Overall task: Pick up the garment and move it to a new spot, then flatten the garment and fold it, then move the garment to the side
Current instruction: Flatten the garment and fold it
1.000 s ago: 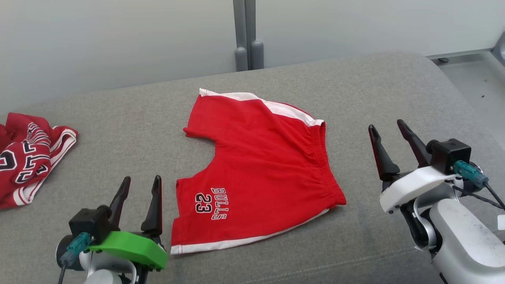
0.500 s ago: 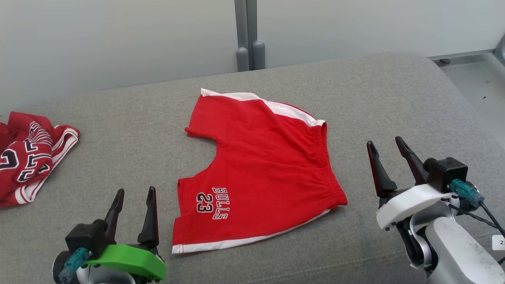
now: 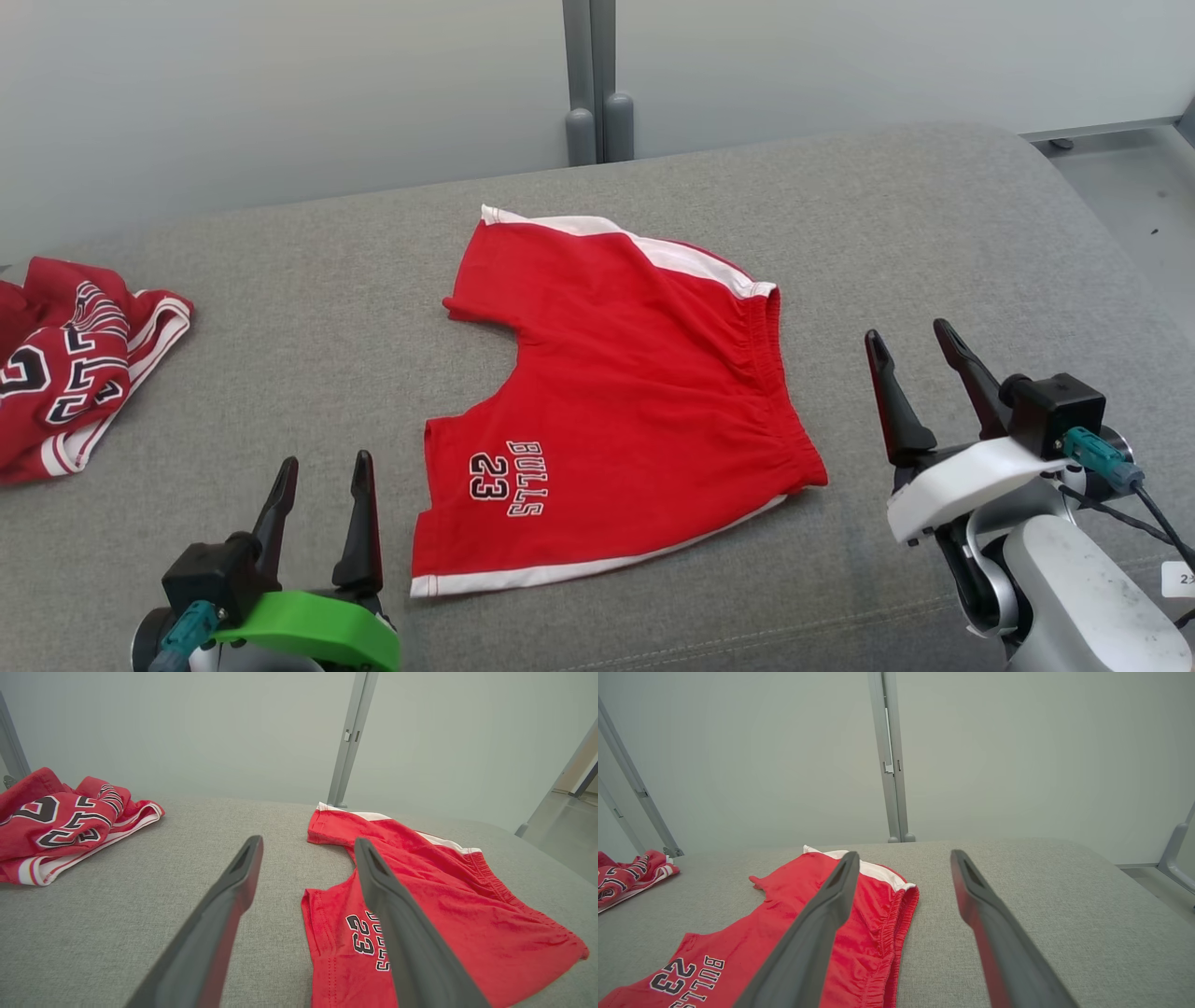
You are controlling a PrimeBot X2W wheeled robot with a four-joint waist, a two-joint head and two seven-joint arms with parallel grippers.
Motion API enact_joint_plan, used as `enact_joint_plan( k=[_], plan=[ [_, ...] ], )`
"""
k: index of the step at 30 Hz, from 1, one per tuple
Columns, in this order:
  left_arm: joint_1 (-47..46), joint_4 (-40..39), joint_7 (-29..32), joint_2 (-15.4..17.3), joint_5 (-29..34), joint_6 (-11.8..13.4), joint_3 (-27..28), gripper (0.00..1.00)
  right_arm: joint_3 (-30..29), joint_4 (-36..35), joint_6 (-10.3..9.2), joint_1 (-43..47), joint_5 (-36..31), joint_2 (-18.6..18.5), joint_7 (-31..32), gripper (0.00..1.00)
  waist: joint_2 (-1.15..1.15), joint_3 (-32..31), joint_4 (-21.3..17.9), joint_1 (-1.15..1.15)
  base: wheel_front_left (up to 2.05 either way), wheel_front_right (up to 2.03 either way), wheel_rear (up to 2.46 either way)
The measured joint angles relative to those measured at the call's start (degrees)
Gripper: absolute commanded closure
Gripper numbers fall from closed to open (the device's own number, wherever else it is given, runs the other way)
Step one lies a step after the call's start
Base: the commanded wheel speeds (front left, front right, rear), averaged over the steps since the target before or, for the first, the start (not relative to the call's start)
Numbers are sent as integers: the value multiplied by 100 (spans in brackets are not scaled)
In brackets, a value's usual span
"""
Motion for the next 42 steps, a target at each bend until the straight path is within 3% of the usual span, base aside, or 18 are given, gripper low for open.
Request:
enact_joint_plan(
  k=[10, 24, 42],
  plan=[
    [273, 420, 0, -43, 82, -18, -215, 0, -29, -14, 55, 90, -82, 49, 0, 0, 0, 53, 22, 0, 0, 0, 0],
    [288, 1386, 0, 63, 448, -361, -814, 0, -59, -16, 204, 106, -240, 43, -1, 0, 0, 313, -69, 0, 0, 0, 0],
    [-116, 1905, 0, -35, 746, -538, -824, 0, -253, 1, 282, 98, -332, 53, -1, 0, 0, 596, -269, 0, 0, 0, 0]
  ],
)
